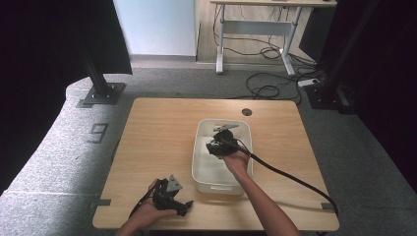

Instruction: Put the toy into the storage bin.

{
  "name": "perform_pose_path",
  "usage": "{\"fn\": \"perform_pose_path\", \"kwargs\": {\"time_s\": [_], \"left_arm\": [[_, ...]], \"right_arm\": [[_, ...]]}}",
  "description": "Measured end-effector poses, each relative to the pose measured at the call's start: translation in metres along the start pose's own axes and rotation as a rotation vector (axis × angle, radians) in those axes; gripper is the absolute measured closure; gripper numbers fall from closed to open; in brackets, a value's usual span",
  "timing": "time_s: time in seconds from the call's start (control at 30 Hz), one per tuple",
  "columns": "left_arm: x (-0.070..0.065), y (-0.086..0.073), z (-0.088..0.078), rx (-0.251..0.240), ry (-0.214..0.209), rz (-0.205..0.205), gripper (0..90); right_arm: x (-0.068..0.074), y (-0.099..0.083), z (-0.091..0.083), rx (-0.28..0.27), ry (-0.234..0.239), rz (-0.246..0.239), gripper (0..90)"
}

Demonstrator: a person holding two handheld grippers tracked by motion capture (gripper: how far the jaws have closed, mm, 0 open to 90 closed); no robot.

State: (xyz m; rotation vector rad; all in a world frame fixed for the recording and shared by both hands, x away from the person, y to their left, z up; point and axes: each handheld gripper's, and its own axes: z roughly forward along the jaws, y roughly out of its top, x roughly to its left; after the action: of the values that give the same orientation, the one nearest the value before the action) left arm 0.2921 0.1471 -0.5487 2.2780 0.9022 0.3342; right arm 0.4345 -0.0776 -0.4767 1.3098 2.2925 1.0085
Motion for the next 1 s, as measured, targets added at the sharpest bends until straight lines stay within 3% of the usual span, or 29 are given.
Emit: {"fn": "perform_pose_path", "kwargs": {"time_s": [0.33,0.43,0.47,0.63,0.73,0.83,1.0], "left_arm": [[0.000,0.000,0.000,0.000,-0.002,0.003,0.0],[0.000,0.000,0.000,0.000,0.000,0.003,0.0],[0.000,0.000,0.000,0.000,0.000,0.003,0.0],[0.000,0.000,0.000,0.000,-0.001,0.003,0.0],[0.000,0.000,0.000,0.000,-0.002,0.004,0.0],[0.000,0.000,0.000,0.000,-0.001,0.004,0.0],[-0.001,0.000,0.000,0.000,0.001,0.003,0.0]], "right_arm": [[-0.001,-0.006,0.028,0.087,0.025,0.044,49.9],[0.002,-0.008,0.038,0.177,0.024,-0.007,49.4],[0.005,-0.009,0.039,0.179,0.017,-0.027,49.3],[0.008,-0.011,0.035,0.183,0.035,-0.046,40.7],[0.009,-0.014,0.032,0.239,0.046,-0.060,37.8],[0.013,-0.018,0.028,0.259,0.035,-0.079,36.8],[0.008,-0.022,0.022,0.290,0.043,-0.038,36.1]]}}
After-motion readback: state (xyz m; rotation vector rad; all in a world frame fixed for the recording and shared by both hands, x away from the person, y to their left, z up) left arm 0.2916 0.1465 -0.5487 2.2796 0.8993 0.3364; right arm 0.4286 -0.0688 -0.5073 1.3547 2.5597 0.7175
